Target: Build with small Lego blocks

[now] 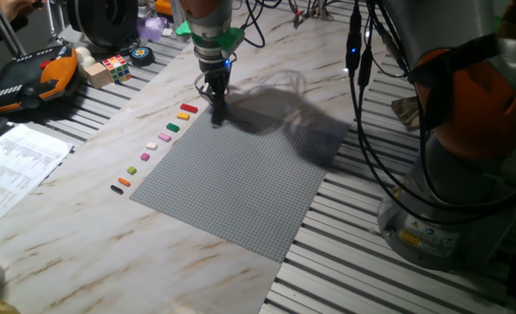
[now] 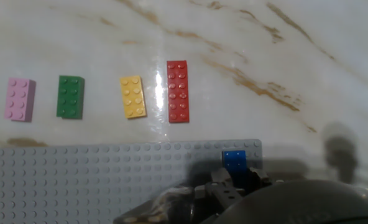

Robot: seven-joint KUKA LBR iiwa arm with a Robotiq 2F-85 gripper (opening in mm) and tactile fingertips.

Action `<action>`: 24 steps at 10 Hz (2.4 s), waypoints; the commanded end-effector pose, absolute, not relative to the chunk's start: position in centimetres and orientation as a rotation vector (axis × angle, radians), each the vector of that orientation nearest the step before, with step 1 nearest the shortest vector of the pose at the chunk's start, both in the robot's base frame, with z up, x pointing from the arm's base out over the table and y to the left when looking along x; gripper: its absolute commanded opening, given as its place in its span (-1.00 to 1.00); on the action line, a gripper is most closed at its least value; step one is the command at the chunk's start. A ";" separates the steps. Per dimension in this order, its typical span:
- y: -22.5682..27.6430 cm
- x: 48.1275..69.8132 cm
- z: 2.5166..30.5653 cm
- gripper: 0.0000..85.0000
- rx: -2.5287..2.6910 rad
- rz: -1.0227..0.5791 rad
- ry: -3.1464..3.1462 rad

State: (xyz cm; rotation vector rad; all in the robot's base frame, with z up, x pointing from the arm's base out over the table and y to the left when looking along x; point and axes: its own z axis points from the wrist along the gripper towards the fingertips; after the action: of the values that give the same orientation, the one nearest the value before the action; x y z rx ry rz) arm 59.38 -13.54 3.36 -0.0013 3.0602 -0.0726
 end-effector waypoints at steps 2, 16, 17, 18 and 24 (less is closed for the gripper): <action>-13.5 59.4 3.3 -0.98 0.008 -0.079 3.060; -13.6 59.5 2.5 -0.98 0.011 -0.067 3.067; -13.6 59.5 2.5 -0.98 0.011 -0.065 3.067; -13.6 59.6 2.5 -0.98 0.011 -0.065 3.067; -13.6 59.4 2.4 -0.98 0.009 -0.061 3.071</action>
State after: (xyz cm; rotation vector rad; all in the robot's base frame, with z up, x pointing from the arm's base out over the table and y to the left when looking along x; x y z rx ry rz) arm 59.32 -13.64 2.34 0.0089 3.0723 -0.0602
